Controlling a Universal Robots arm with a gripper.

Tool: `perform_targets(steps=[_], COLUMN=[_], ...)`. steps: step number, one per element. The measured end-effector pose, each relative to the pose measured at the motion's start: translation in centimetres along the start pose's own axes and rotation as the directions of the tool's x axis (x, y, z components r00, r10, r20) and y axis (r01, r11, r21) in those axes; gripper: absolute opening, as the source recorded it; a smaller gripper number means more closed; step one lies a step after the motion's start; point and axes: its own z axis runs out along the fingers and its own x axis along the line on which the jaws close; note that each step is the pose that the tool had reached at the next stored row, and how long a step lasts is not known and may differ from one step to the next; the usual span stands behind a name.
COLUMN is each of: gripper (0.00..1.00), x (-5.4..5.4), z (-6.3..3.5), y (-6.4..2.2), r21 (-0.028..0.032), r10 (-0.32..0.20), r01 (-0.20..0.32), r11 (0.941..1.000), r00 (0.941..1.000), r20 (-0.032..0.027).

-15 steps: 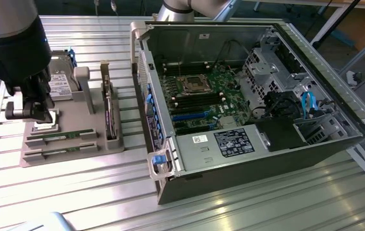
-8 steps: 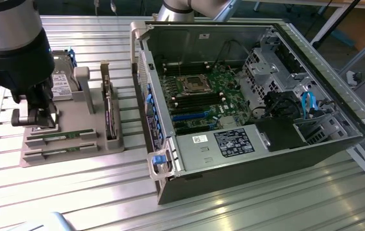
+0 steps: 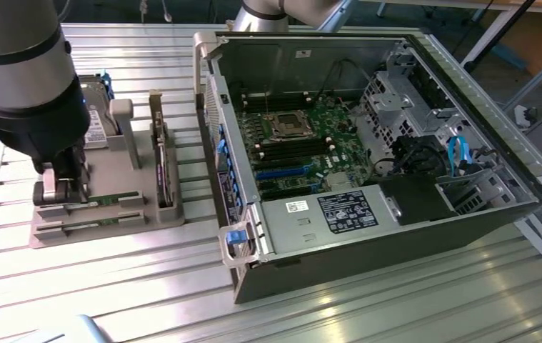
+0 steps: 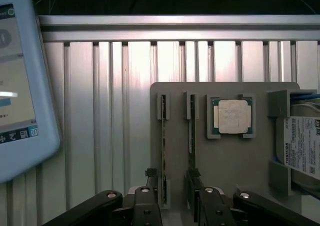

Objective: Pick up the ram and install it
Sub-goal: 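Pick up the ram and move it above insertion slot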

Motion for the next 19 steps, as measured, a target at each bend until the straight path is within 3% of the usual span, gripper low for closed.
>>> perform_targets(steps=[19], gripper=[0.36], x=[0.4], z=[3.81], y=[-0.21], r21=[-0.0075], r10=[-0.037], r01=[0.037], r11=[0.9993], r00=[0.9993], r20=[-0.0019])
